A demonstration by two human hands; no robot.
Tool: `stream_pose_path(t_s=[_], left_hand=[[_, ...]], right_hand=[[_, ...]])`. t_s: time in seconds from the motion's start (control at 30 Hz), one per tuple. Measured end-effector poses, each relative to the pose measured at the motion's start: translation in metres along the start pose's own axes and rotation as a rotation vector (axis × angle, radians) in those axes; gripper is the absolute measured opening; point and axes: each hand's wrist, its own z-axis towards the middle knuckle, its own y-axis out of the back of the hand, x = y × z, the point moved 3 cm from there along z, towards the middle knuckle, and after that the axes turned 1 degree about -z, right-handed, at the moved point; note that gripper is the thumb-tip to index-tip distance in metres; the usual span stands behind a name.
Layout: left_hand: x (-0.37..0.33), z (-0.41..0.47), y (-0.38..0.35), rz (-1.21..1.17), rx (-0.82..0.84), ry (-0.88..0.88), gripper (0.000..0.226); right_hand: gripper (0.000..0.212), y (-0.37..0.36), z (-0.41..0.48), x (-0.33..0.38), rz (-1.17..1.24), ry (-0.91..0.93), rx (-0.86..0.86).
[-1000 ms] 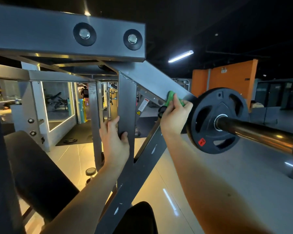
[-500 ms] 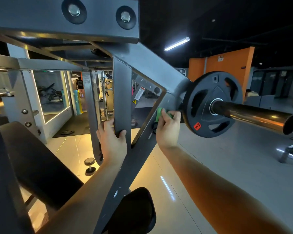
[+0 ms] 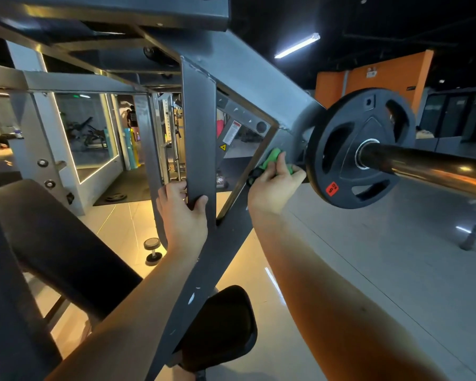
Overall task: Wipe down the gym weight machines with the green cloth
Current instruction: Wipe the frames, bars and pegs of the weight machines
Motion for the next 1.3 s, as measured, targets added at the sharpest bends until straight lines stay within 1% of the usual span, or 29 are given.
stream_pose_path(t_s=[0.1, 0.27, 0.33, 0.4, 0.5, 0.53, 0.57, 0.6, 0.67, 0.7, 0.77, 0.87, 0.93, 0.97, 1.03, 1.07, 1.1, 1.13, 1.23, 1.27, 1.3], left_hand=[[0.001, 0.001, 0.001, -0.013, 0.011, 0.018, 0.044], [0.009, 0.0, 0.0, -0.016, 0.02, 0.021, 0.047], [0.011, -0.002, -0.002, -0.02, 0.014, 0.014, 0.047], [0.014, -0.004, -0.002, -0.012, 0.003, -0.008, 0.045], [0.022, -0.009, 0.0, -0.01, 0.016, -0.018, 0.043], [0.024, -0.012, 0.001, -0.018, 0.026, -0.005, 0.042], [0.027, -0.015, 0.001, -0.022, 0.032, 0.016, 0.041], [0.03, -0.018, 0.002, -0.022, 0.038, 0.039, 0.039], [0.038, -0.025, 0.0, -0.005, 0.05, 0.081, 0.035], [0.041, -0.028, 0.0, 0.012, 0.056, 0.093, 0.033], [0.048, -0.033, -0.002, 0.039, 0.064, 0.106, 0.029], [0.057, -0.04, -0.002, 0.042, 0.064, 0.12, 0.031], [0.06, -0.045, -0.003, 0.054, 0.062, 0.114, 0.034], [0.062, -0.047, -0.003, 0.057, 0.064, 0.114, 0.035], [0.064, -0.05, -0.004, 0.059, 0.079, 0.133, 0.037], [0.066, -0.052, -0.004, 0.063, 0.093, 0.155, 0.037], [0.068, -0.052, -0.005, 0.066, 0.104, 0.184, 0.037], [0.071, -0.053, -0.006, 0.067, 0.111, 0.213, 0.037], [0.079, -0.054, -0.005, 0.089, 0.116, 0.217, 0.036], [0.08, -0.053, -0.005, 0.098, 0.118, 0.212, 0.036], [0.081, -0.053, -0.006, 0.104, 0.118, 0.211, 0.036]], right_hand=[[0.038, -0.009, 0.016, 0.012, 0.021, -0.019, -0.02], [0.037, -0.002, 0.014, 0.004, 0.035, 0.121, -0.037], [0.037, 0.007, 0.001, -0.007, -0.032, 0.192, 0.053], [0.036, 0.02, -0.028, -0.024, -0.096, 0.246, 0.215], [0.03, 0.047, -0.064, -0.051, -0.179, 0.163, 0.45], [0.027, 0.052, -0.062, -0.054, -0.17, 0.162, 0.495], [0.024, 0.053, -0.054, -0.049, -0.184, 0.205, 0.509], [0.024, 0.05, -0.043, -0.042, -0.191, 0.25, 0.487], [0.022, 0.037, -0.013, -0.027, -0.159, 0.337, 0.361], [0.02, 0.029, -0.001, -0.02, -0.143, 0.357, 0.302], [0.019, 0.02, 0.008, -0.014, -0.084, 0.391, 0.241], [0.019, 0.026, -0.022, -0.033, -0.078, 0.347, 0.268], [0.019, 0.035, -0.055, -0.051, -0.15, 0.291, 0.368], [0.019, 0.04, -0.065, -0.057, -0.148, 0.253, 0.442], [0.02, 0.045, -0.061, -0.06, -0.136, 0.211, 0.562], [0.02, 0.046, -0.05, -0.057, -0.15, 0.198, 0.588], [0.021, 0.047, -0.036, -0.054, -0.156, 0.171, 0.58], [0.022, 0.047, -0.021, -0.049, -0.154, 0.143, 0.528], [0.02, 0.042, 0.006, -0.034, -0.07, 0.131, 0.249], [0.018, 0.04, 0.002, -0.033, -0.059, 0.146, 0.201], [0.017, 0.037, -0.008, -0.036, -0.056, 0.159, 0.194]])
